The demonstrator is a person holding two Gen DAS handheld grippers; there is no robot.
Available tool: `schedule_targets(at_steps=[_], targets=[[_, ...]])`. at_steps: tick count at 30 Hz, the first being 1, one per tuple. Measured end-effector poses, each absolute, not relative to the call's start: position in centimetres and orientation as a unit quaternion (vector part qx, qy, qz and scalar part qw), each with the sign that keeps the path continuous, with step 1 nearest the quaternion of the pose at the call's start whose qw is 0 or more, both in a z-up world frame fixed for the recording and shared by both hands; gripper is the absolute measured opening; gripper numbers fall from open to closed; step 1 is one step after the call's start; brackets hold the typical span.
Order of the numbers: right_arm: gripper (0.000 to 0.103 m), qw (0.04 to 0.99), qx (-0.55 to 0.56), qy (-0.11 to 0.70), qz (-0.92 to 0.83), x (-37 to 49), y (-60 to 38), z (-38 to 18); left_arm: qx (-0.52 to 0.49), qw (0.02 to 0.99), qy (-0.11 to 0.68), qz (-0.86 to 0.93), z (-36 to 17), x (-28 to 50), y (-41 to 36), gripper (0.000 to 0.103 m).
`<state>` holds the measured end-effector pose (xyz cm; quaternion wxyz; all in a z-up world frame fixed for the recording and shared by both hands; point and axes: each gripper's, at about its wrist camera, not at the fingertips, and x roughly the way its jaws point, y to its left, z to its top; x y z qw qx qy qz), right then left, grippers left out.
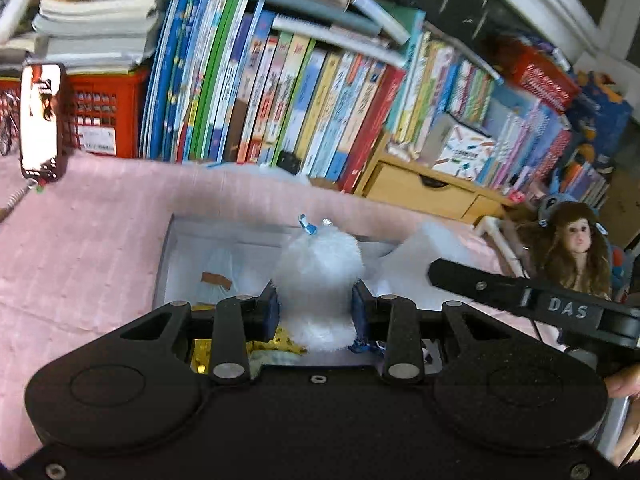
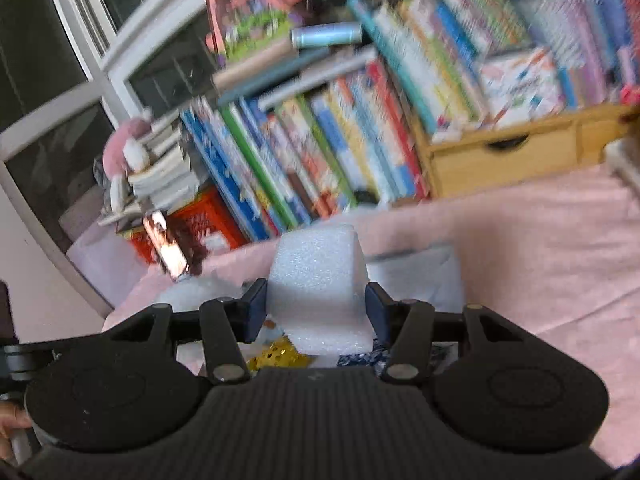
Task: Organize soft objects
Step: 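Carry the cotton ball and foam block over the grey tray with both tools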
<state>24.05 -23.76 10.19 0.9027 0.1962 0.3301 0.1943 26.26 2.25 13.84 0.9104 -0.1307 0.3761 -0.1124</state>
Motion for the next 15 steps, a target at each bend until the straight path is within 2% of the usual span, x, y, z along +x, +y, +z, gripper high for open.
schedule_targets(at_steps=[4,10,15], targets=[[0.056,0.898,0.196,0.346,0.186,26.2,-22.8,8.9,-0.134,0.906,0.388,-0.101,13.0,28.8,2.4,0.033],[0.057,0.895,0.184,0.369,0.173,28.6,-21.3,7.8,-0.195,0.881,0.42,-0.099,11.2,32.7,3.7,0.033],[0.057,0.892,0.165,0.39,0.159,30.2,-20.2,7.0,-0.18,0.878,0.435,-0.084,9.7,34.3,3.4,0.033]])
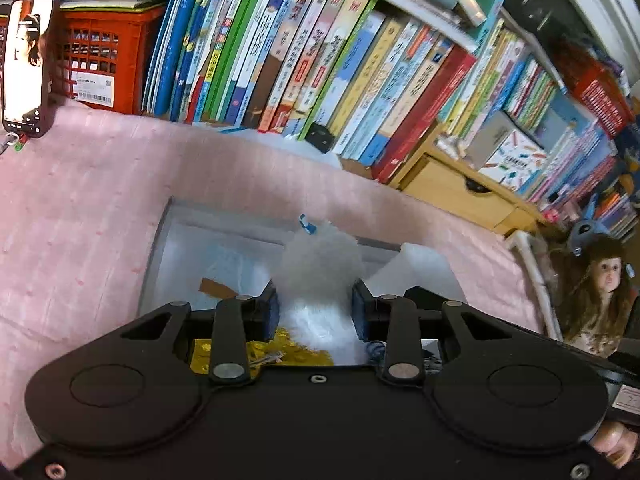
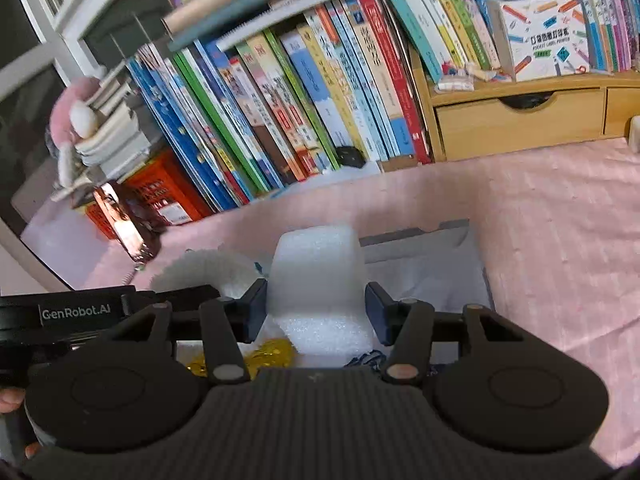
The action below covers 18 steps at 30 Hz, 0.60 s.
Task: Organize soft objects
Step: 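Carry the cotton ball and foam block over the grey tray with both tools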
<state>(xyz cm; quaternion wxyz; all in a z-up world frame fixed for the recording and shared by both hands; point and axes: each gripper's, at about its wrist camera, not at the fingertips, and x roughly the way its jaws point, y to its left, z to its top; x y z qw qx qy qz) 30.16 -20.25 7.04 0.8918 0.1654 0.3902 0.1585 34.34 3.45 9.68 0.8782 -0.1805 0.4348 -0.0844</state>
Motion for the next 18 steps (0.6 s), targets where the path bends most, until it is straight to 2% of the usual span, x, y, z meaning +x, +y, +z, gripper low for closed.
schedule_targets(at_steps=[18], targets=[[0.056,0.883,0.14,0.428,0.129,31.2,-20.1,4.9,-0.146,0.871,0.466,-0.054,7.2,35.5,3.2,0.034]])
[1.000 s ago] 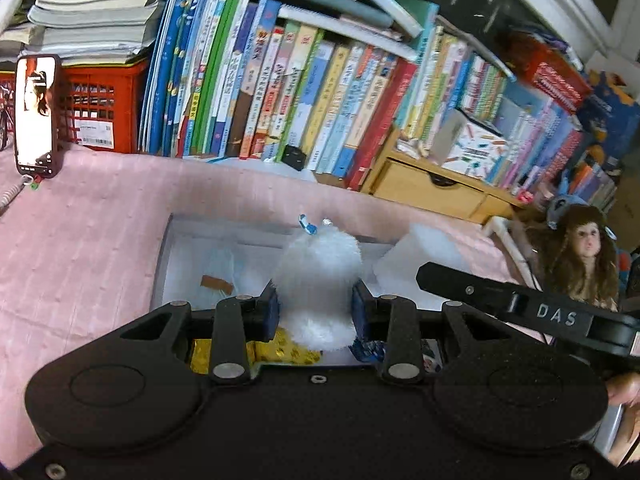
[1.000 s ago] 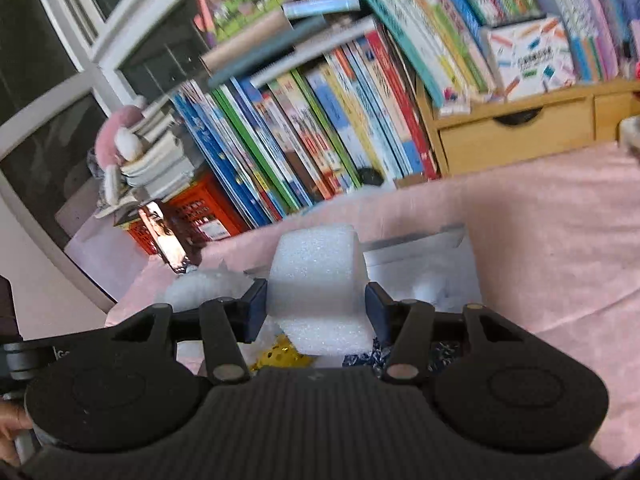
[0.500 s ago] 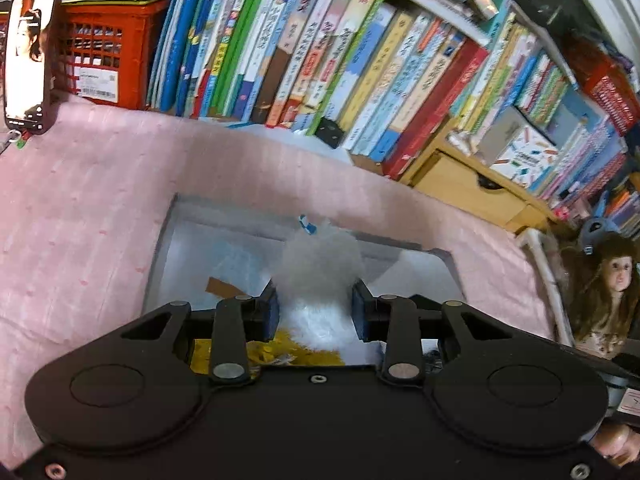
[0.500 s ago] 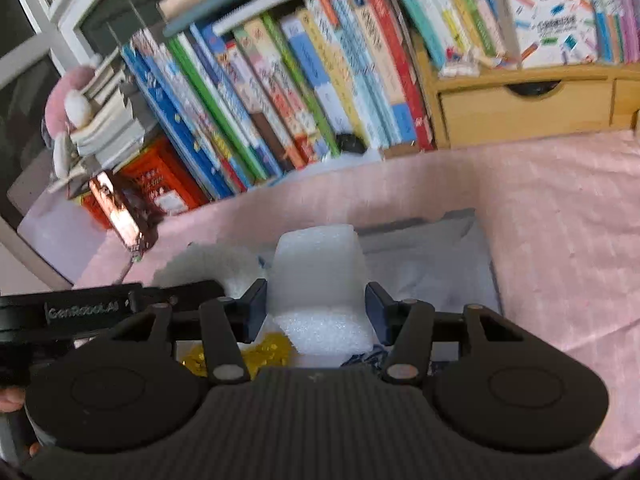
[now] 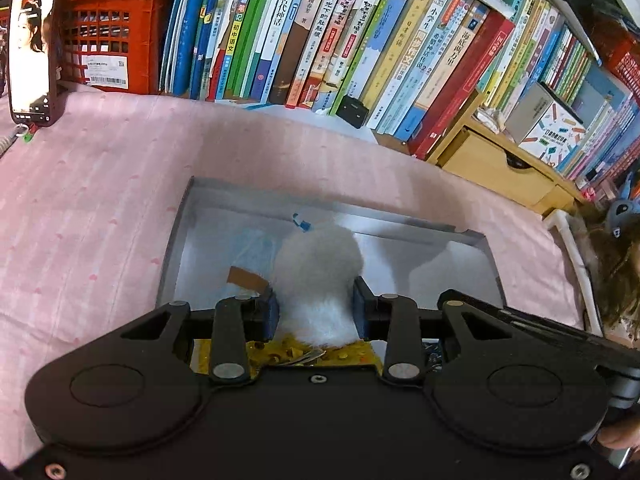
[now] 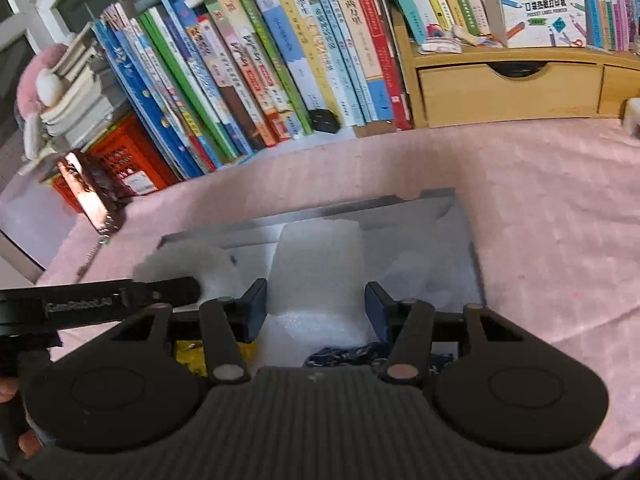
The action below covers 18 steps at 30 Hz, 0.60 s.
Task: Organize soft objects
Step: 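Carry the cotton ball and foam block over the grey tray with both tools, then lower both items into the tray and open both tools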
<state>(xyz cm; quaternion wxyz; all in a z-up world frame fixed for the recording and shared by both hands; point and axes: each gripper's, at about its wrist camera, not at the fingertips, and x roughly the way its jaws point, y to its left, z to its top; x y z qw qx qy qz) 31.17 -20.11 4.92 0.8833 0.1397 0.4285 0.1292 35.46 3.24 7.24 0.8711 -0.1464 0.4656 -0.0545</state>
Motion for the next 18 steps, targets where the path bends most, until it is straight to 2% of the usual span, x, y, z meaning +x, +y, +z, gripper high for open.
schedule_targets(at_steps=[15,18], targets=[[0.056,0.881,0.127,0.444,0.099,31.5,-20.5,4.5,-0.156,0.864,0.477,-0.035,6.9,35.4,4.2,0.035],[0.059,0.882,0.129,0.443,0.099,31.4,-20.6,4.6,-0.154,0.863,0.479,-0.038,7.0,35.2,4.3,0.047]])
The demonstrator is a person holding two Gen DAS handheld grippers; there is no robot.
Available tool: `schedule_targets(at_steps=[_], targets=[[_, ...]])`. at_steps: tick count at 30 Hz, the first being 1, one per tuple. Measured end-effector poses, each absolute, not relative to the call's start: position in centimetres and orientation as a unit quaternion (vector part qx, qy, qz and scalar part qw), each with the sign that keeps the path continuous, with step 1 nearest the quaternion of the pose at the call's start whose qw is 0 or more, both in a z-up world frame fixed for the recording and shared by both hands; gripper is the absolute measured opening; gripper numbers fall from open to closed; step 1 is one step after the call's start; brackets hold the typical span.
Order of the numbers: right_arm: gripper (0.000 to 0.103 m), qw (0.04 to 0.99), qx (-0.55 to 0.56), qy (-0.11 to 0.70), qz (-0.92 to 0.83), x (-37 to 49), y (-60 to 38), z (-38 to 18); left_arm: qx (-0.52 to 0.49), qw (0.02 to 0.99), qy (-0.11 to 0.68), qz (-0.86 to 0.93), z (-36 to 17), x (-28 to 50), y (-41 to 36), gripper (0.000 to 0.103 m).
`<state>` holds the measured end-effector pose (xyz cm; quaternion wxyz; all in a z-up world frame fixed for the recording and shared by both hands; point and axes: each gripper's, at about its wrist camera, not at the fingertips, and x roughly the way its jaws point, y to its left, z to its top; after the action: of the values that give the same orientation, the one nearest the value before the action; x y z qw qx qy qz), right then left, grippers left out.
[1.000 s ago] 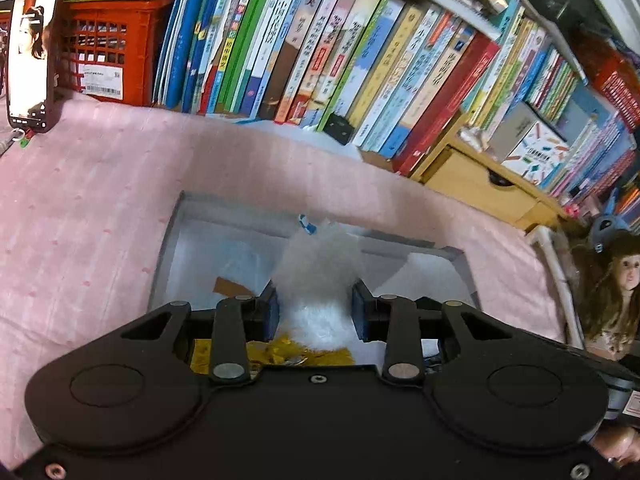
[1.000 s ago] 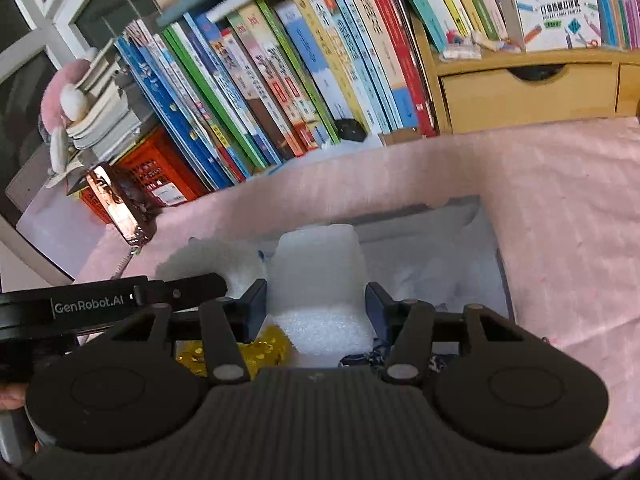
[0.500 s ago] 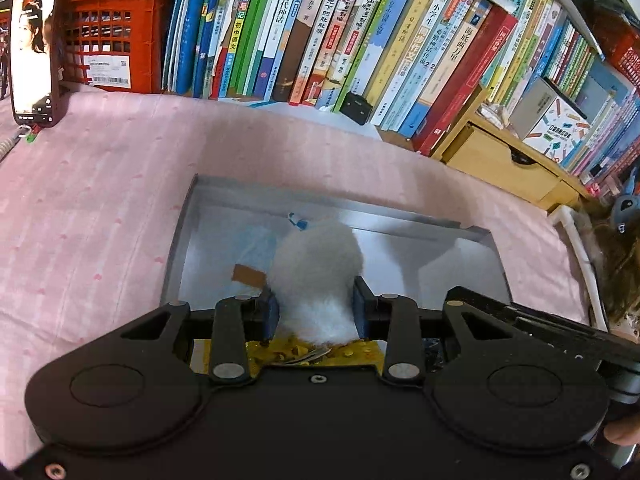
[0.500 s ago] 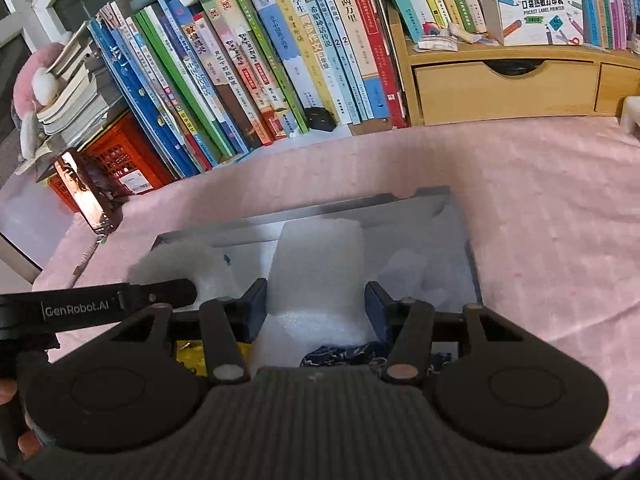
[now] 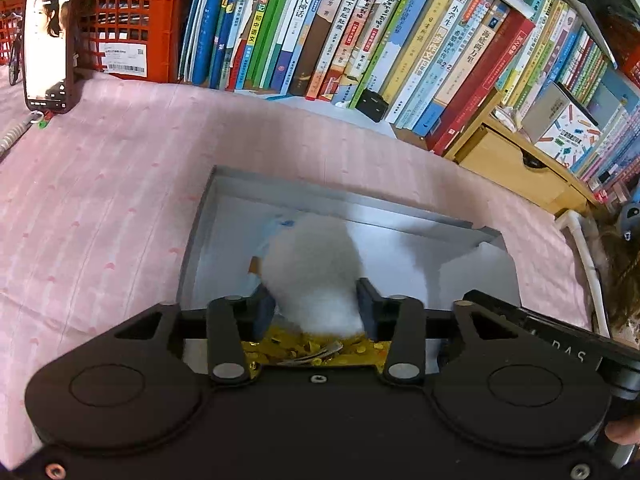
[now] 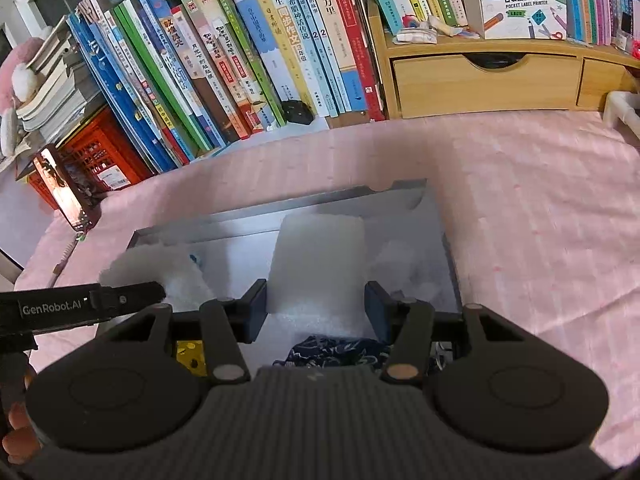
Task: Organize soft objects
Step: 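Lower both items into the tray and open both tools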
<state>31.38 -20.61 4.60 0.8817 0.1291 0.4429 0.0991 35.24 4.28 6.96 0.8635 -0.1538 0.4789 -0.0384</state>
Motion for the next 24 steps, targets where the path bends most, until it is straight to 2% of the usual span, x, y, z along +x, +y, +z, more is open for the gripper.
schedule_targets(at_steps=[3,7,13,24], targets=[[0.068,0.884,0.126,0.439,0.101,31.2,-20.7,4.7,-0.156,0.864,0.477,-0.043,7.2,34.9,4.3,0.057],[0.074,0.888,0.123,0.431,0.105,30.8,-20.8,5.1,-0.143,0.87,0.47,-0.046,7.9,34.3,4.1,0.065],[0.078,0.894,0.119,0.419,0.107,29.8,-21.1,6.0,-0.126,0.879,0.457,-0.052,9.3,32.9,4.0,0.073],[0.083,0.915,0.104,0.362,0.142,24.4,-21.0,8.8,-0.1,0.898,0.42,-0.08,11.8,27.6,4.3,0.078]])
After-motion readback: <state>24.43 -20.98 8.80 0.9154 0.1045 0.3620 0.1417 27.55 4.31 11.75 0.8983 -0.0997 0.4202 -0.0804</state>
